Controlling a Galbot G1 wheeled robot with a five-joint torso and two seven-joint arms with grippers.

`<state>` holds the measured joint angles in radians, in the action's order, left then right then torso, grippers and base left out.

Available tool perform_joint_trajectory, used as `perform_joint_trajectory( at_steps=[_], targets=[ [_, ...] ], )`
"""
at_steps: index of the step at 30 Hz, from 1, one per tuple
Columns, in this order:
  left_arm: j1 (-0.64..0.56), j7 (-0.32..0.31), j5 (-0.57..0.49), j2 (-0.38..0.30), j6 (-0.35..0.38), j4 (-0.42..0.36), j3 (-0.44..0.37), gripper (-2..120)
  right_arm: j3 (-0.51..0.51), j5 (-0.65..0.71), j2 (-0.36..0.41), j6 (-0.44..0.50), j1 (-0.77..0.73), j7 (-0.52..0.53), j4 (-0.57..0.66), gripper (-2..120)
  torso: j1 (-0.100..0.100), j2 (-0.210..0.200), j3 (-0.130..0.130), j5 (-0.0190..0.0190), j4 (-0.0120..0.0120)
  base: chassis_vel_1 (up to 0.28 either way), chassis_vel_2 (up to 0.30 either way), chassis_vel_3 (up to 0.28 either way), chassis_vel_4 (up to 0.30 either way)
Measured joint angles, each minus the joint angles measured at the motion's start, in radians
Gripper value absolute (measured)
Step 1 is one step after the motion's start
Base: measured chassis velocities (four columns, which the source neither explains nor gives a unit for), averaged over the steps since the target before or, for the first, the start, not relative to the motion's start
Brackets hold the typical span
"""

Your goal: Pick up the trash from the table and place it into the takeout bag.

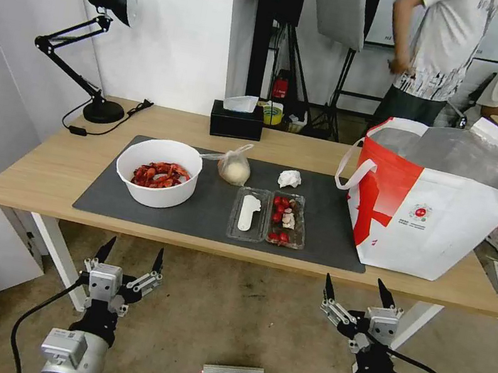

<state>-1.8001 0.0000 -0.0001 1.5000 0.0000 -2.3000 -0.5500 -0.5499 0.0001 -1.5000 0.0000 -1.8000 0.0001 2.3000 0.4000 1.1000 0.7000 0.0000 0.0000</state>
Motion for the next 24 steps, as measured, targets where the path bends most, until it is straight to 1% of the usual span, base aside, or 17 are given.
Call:
perform_joint_trajectory(
  at_steps=[24],
  targets=[
    [0.001,-0.002,-0.002,-0.001,0.002,0.000,0.001,100,0.000,0.003,0.005,-0.002,0.000,0.001,0.000,100,0.000,0.000,0.000,0.0000,0.0000,0.000,0.000,0.000,0.000]
  ],
)
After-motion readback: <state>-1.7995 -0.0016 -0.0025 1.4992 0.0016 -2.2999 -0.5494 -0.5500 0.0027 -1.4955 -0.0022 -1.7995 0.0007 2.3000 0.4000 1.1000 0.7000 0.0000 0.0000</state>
